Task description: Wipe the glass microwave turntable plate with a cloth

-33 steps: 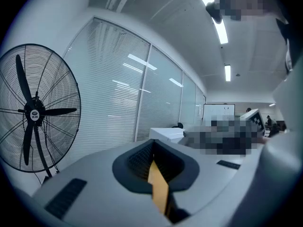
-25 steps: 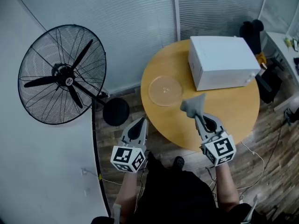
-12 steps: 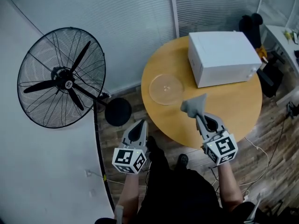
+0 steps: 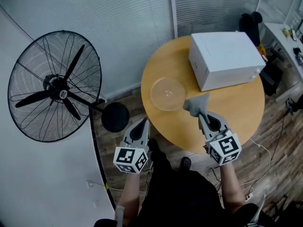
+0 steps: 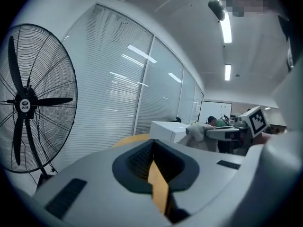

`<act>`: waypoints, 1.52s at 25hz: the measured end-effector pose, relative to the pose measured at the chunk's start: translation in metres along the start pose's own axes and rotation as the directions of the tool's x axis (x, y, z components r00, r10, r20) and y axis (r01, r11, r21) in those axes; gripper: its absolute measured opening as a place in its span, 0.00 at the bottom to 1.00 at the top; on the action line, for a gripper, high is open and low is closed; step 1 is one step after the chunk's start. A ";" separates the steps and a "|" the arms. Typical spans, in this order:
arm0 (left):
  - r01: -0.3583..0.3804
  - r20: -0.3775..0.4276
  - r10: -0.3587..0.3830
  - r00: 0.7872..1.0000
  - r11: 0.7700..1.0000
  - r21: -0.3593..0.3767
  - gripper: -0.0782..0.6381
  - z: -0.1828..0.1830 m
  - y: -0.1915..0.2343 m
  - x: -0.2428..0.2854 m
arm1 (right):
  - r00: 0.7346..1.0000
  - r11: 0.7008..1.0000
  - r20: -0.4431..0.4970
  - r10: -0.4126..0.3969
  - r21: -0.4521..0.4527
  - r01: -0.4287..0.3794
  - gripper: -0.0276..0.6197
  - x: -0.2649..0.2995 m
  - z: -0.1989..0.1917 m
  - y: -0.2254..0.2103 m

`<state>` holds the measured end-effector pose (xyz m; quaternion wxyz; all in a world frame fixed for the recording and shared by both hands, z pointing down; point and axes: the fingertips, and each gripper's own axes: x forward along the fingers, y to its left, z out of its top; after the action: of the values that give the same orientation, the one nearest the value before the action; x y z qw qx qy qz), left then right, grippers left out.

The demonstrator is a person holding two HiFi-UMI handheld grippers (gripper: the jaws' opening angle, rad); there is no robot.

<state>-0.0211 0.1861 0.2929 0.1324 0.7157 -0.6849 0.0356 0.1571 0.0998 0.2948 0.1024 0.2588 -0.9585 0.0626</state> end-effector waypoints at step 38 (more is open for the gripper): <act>0.226 -0.362 -0.279 0.890 0.957 -0.183 0.13 -0.110 0.173 0.192 | 0.926 0.956 -0.296 -0.236 0.103 0.276 0.08 0.199 -0.078 -0.026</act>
<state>-0.1669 0.0214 0.4677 0.3155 0.7671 -0.5476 0.1107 0.0152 -0.0055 0.4181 0.2259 0.3769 -0.8851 0.1530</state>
